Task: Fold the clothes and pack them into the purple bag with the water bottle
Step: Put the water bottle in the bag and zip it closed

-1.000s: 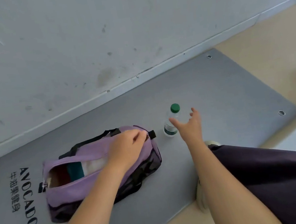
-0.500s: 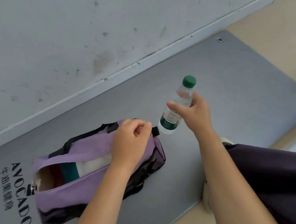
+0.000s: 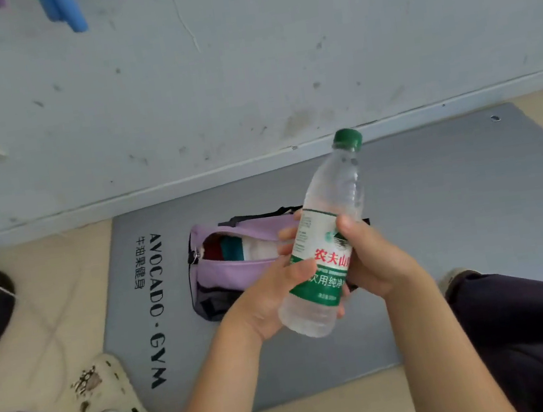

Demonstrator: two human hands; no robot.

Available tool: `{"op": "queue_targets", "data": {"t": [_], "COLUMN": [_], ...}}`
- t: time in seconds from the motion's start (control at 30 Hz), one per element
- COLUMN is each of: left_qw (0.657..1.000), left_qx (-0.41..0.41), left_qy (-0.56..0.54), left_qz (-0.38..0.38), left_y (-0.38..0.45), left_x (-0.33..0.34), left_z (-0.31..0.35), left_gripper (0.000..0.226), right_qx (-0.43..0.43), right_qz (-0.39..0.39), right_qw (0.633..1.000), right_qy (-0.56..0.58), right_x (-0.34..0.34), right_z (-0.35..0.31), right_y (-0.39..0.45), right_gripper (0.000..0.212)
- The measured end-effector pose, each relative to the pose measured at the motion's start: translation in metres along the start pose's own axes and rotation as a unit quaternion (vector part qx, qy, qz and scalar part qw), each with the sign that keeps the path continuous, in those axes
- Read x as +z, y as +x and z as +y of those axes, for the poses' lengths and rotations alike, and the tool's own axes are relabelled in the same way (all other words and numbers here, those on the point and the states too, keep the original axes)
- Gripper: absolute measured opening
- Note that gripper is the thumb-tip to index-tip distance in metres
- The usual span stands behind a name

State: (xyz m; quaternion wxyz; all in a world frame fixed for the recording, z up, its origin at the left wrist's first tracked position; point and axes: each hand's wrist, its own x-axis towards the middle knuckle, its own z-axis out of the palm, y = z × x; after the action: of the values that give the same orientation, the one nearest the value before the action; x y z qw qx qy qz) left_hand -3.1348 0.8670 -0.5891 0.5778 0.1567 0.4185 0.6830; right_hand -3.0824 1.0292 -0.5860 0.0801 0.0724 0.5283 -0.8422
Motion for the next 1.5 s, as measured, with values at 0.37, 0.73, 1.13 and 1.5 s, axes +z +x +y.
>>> {"op": "queue_targets", "data": {"t": [0.37, 0.73, 1.13, 1.5], "left_qw": [0.743, 0.751, 0.613, 0.842], "left_qx": [-0.005, 0.057, 0.099, -0.070], "left_qy": [0.544, 0.524, 0.458, 0.107], "left_qz": [0.389, 0.399, 0.636, 0.524], "left_y": [-0.019, -0.006, -0.004, 0.009], "left_x": [-0.117, -0.145, -0.104, -0.111], "left_z": [-0.020, -0.027, -0.067, -0.105], "left_gripper": [0.053, 0.009, 0.035, 0.030], "right_qx": [0.073, 0.026, 0.098, 0.067], "right_qz": [0.213, 0.072, 0.027, 0.089], "right_qw": [0.948, 0.972, 0.972, 0.978], "right_qy": [-0.224, -0.220, -0.211, -0.177], "right_x": [-0.030, -0.029, -0.038, -0.039], "right_z": [0.068, 0.043, 0.058, 0.063], "right_y": [-0.003, 0.060, 0.094, 0.084], "right_gripper": [0.045, 0.045, 0.034, 0.054]}}
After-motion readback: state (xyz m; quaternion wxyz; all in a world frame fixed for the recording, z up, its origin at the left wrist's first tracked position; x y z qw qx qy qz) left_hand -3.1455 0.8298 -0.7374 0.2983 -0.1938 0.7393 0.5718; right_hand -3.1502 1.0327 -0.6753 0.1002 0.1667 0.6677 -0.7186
